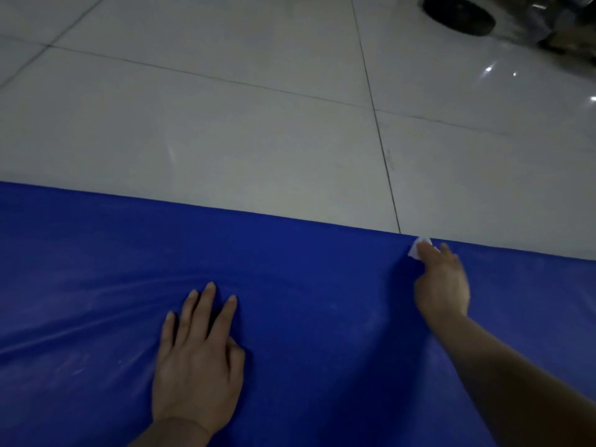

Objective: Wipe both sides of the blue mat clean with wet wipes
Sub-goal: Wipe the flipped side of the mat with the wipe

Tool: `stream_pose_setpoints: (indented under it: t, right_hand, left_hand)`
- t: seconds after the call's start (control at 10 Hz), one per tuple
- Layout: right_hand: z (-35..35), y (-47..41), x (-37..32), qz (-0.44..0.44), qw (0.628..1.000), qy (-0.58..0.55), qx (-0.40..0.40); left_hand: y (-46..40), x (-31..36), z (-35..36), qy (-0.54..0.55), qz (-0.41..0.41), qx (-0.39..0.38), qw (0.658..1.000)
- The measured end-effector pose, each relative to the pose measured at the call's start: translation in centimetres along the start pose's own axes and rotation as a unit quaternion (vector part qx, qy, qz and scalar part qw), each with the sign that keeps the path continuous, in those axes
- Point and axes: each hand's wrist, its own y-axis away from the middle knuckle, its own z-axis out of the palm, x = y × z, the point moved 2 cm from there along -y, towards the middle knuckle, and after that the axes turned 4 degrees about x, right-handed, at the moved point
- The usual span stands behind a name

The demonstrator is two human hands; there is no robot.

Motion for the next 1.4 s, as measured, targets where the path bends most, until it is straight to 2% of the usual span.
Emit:
stream_pose_setpoints:
  t: [0.1, 0.2, 0.3, 0.4, 0.5, 0.6, 0.7, 0.8, 0.9, 1.0, 1.1, 1.2, 1.3, 1.4]
  right_hand:
    - [1.5, 3.5, -5.0, -0.079, 0.995, -0.039, -0.044]
    - [3.2, 8.4, -7.8, -0.267, 0.956, -0.088, -0.09]
    - [1.8, 7.2, -2.2, -0.24, 0.968, -0.046, -0.056]
    - [-0.8, 4.8, 2.6, -0.021, 0.996, -0.081, -0.029]
    - [-0.3, 5.4, -1.3, 0.045, 0.981, -0.188, -0.007]
    - [2.4, 8.9, -7.2, -0.174, 0.959, -0.204, -0.088]
    - [3.3, 9.3, -5.0, -0.206, 0.965, -0.13, -0.099]
    - [0.9, 6.6, 1.8, -0.064, 0.992, -0.099, -0.045]
    - [0.7, 7.5, 0.9, -0.015, 0.997, 0.049, -0.055]
    - [3.0, 12.4, -5.9, -0.149, 0.979, 0.044, -0.134]
    - [4.9, 15.8, -7.2, -0.205, 0.964, -0.103, -0.137]
    - [2.7, 13.4, -2.3, -0.106, 0.992, -0.032, -0.065]
    - [1.0, 11.8, -1.4, 0.038, 0.997, -0.061, -0.039]
    - [2.2, 15.5, -6.5, -0.055, 0.987, -0.137, -0.057]
  left_hand:
    - [0.0, 0.1, 0.0, -0.009, 0.001, 0.006, 1.0]
    - [-0.1, 0.2, -0.2, -0.008, -0.003, 0.012, 1.0]
    - [-0.2, 0.3, -0.2, -0.01, 0.001, 0.027, 1.0]
    - [0.0, 0.1, 0.1, -0.021, 0.007, 0.027, 0.999]
    - [0.1, 0.2, 0.1, -0.021, 0.005, 0.028, 0.999]
    - [0.1, 0.4, -0.1, -0.019, 0.0, 0.025, 1.0]
    - [0.0, 0.3, -0.1, -0.029, 0.013, 0.03, 0.999]
    - [-0.3, 0.3, 0.0, -0.038, 0.013, 0.034, 0.999]
    - [-0.2, 0.1, 0.3, -0.04, 0.012, 0.032, 0.999]
    - [-0.1, 0.3, 0.1, -0.041, 0.011, 0.038, 0.998]
    - [-0.2, 0.3, 0.1, -0.041, 0.01, 0.042, 0.998]
    - [-0.3, 0.2, 0.3, -0.035, 0.013, 0.045, 0.998]
    - [-0.1, 0.1, 0.5, -0.028, 0.011, 0.041, 0.999]
    - [-0.1, 0.1, 0.4, -0.018, 0.005, 0.029, 0.999]
